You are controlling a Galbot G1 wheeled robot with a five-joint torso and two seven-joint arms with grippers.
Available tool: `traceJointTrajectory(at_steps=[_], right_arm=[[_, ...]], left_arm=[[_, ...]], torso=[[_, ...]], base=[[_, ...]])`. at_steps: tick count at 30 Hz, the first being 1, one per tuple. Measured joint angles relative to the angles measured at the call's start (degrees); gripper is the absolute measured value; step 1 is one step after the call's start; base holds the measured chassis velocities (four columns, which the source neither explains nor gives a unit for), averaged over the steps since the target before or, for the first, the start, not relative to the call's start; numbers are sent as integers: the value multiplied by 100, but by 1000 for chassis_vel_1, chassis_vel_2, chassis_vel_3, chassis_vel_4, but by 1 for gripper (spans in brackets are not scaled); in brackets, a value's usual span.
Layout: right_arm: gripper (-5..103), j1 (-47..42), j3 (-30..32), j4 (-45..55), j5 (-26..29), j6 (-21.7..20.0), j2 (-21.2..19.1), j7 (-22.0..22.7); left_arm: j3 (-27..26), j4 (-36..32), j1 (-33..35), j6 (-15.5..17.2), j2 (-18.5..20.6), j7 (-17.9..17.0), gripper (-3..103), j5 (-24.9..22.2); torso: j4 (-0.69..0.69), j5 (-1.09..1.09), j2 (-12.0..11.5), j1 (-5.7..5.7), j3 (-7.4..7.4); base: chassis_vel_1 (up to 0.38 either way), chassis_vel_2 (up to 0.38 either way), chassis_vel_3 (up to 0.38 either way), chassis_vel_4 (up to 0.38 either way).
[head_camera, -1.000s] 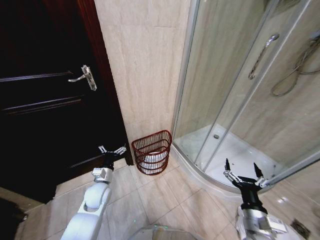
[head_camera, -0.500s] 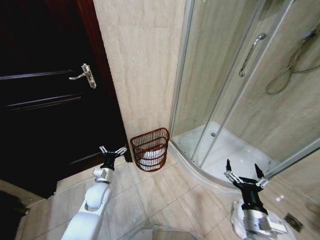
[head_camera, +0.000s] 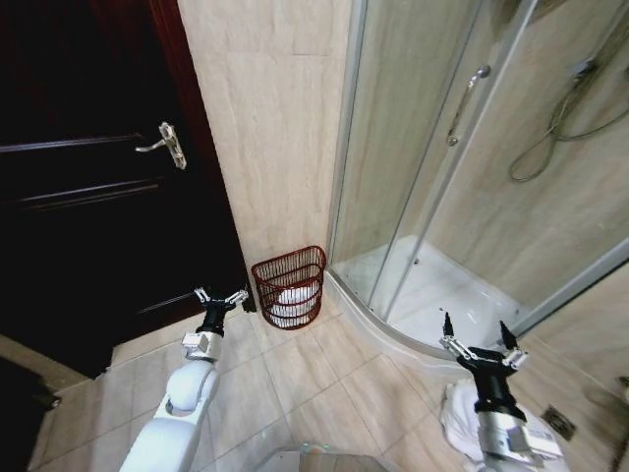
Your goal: Discard the used towel into the hamper.
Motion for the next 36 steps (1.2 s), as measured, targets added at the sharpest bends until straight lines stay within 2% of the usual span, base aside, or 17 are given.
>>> traceJointTrajectory(at_steps=[36], right_arm=[[100,-25,29,-88,29,117,0,1]], left_arm=[[9,81,-13,-118,4,24,100,2]], torso=[[0,0,0,0,0]], base=[[-29,-137,27,140]])
